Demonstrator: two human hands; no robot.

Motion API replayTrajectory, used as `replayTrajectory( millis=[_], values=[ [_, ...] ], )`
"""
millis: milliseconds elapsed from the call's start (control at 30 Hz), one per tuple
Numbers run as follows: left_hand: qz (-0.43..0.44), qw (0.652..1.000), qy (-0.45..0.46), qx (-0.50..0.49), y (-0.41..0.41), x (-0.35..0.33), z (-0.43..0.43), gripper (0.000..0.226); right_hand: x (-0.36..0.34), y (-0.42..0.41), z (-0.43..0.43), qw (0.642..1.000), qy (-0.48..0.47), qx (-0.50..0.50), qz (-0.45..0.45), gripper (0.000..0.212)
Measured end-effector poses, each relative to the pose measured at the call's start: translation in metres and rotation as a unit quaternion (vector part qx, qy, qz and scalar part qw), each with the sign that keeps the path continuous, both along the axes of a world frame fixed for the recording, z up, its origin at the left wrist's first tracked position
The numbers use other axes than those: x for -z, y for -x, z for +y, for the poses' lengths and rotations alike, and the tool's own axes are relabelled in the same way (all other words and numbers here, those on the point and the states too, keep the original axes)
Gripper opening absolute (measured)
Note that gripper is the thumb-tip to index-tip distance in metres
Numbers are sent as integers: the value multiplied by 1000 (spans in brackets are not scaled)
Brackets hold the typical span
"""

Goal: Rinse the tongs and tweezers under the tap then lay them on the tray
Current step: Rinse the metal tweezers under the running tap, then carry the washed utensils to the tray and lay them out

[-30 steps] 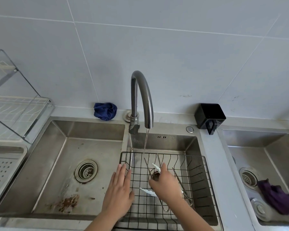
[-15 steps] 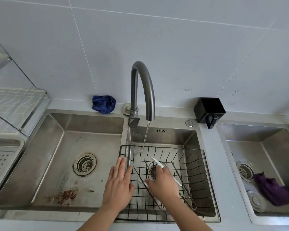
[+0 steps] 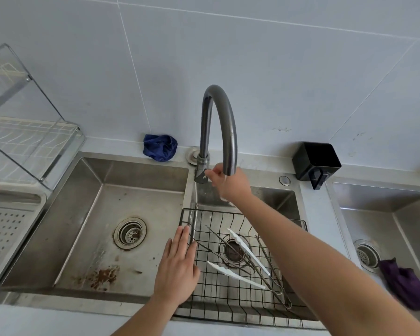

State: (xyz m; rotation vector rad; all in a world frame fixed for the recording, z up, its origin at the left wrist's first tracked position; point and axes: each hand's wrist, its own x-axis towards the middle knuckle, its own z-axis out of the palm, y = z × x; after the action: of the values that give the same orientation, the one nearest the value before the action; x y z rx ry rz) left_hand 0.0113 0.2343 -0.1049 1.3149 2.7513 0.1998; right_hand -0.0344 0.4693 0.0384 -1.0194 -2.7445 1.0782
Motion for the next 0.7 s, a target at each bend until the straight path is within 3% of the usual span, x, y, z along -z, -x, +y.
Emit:
replayTrajectory(
  millis=[267, 500, 700],
  values=[
    [1, 1000, -3, -3, -1, -1, 0, 53, -4, 12, 8, 994, -103, -32, -36, 31],
    [7, 1000, 5, -8, -2, -3, 1, 54, -16, 17, 15, 997, -73, -31, -23, 27],
    [6, 1000, 12, -3, -2, -4, 1, 53, -19, 8, 15, 997, -61, -50, -23, 3]
  ],
)
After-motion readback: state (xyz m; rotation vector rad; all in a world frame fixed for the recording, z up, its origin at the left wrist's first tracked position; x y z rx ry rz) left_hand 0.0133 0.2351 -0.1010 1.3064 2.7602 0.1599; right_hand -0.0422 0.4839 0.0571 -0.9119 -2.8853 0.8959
